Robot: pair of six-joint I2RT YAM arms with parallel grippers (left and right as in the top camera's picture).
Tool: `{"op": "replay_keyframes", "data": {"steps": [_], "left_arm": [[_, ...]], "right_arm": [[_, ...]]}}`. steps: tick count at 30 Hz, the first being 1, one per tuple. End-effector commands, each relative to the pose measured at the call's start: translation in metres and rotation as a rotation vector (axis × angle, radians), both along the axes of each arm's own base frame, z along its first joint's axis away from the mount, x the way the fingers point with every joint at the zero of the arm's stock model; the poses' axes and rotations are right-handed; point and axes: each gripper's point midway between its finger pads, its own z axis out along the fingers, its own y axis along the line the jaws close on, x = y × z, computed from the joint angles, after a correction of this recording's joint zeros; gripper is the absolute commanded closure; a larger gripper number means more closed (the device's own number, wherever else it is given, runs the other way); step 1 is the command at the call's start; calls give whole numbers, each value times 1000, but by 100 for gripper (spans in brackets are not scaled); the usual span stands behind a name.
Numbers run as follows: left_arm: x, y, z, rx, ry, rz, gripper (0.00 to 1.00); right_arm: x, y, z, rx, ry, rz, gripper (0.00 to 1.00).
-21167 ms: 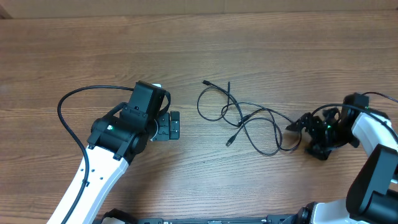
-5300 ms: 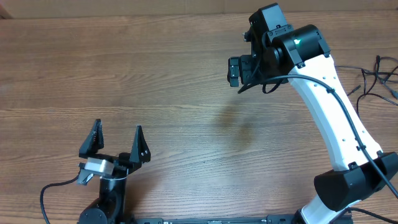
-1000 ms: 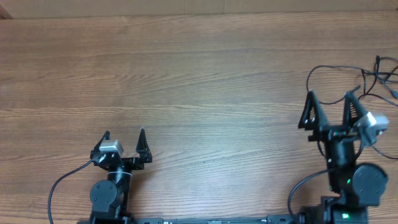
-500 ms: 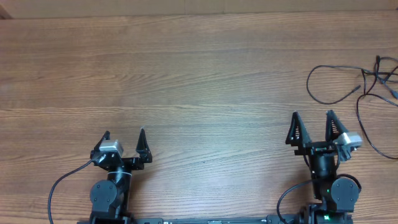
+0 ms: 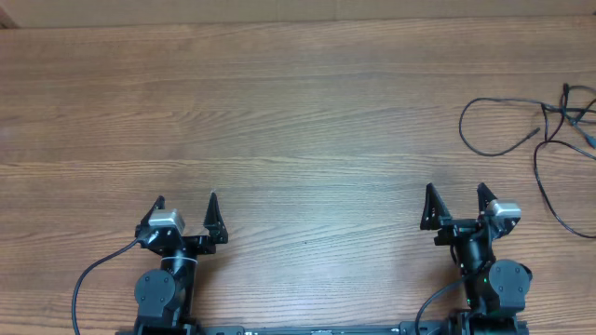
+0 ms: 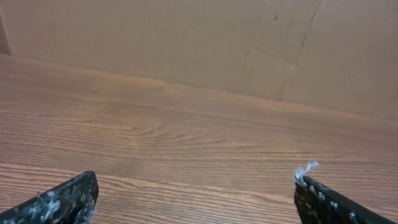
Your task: Untangle cables
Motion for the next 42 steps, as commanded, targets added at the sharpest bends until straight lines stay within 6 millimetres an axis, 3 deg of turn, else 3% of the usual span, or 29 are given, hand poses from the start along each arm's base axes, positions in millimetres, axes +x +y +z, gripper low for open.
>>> {"op": "replay_keyframes", "data": {"steps": [1, 42], "left_arm": [[0, 0, 0, 14, -6, -4, 1], [0, 0, 0, 15, -6, -4, 1]], "right_arm": [[-2, 2, 4, -132, -39, 15, 0], [-2, 1, 3, -182, -39, 10, 0]]}}
